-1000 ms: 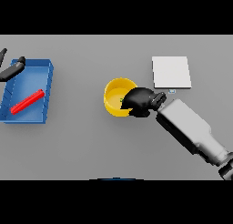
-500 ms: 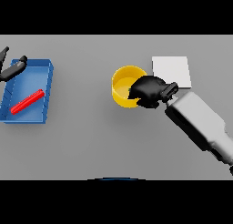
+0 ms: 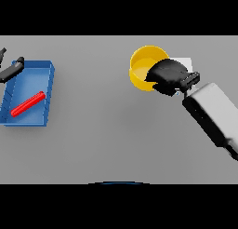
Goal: Pick up the red beaker and tilt it to pour out 1 green nut into yellow bowl. Pick up the yellow bowl and place it on the metallic measuring scale.
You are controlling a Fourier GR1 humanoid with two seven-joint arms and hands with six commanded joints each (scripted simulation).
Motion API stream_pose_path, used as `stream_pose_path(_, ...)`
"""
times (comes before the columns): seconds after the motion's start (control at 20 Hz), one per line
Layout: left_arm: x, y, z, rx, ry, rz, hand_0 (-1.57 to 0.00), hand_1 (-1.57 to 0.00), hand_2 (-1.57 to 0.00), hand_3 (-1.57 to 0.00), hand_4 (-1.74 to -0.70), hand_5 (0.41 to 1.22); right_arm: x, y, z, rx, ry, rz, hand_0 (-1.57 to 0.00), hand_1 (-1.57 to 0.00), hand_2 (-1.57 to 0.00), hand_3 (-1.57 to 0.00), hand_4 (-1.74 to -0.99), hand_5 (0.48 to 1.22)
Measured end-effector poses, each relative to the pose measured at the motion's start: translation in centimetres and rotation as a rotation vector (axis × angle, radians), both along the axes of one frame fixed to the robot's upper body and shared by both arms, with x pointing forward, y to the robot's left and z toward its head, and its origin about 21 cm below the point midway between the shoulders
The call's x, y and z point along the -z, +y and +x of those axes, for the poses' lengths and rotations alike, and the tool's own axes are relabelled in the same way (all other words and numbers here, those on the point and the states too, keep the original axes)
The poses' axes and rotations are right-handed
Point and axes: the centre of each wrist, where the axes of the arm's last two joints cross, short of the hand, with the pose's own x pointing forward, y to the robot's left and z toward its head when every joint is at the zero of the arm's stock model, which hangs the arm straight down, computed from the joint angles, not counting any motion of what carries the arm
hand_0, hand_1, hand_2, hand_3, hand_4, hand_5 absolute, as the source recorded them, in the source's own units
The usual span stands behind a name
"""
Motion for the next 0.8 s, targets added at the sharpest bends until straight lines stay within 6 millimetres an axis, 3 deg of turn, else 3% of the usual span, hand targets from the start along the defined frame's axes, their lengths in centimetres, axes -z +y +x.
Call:
stream_pose_path(0.35, -0.5, -0.5, -0.3, -0.007, 0.022, -0.006, 0.00, 0.00, 0.00, 0.00, -0.85, 0.760, 0.3, -4.3, 3.0, 0.117, -0.059, 0.022, -1.57, -1.57, -1.55, -1.15, -1.741, 1.221)
stream_pose_path(0.6, -0.7, -0.4, -1.0, -0.029, 0.027, -0.004, 0.00, 0.00, 0.00, 0.00, -0.86, 0.779, 1.9, -6.9, 4.5, 0.216, -0.048, 0.034, -1.57, -1.57, -1.50, -1.18, -1.741, 1.221)
stream_pose_path(0.8, -0.9, -1.0, -0.4, -0.035, 0.040, 0.003, 0.00, 0.00, 0.00, 0.00, -0.86, 0.802, 3.7, -8.0, 5.2, 0.253, -0.028, 0.029, -1.57, -1.57, -1.41, -1.32, -1.741, 1.221)
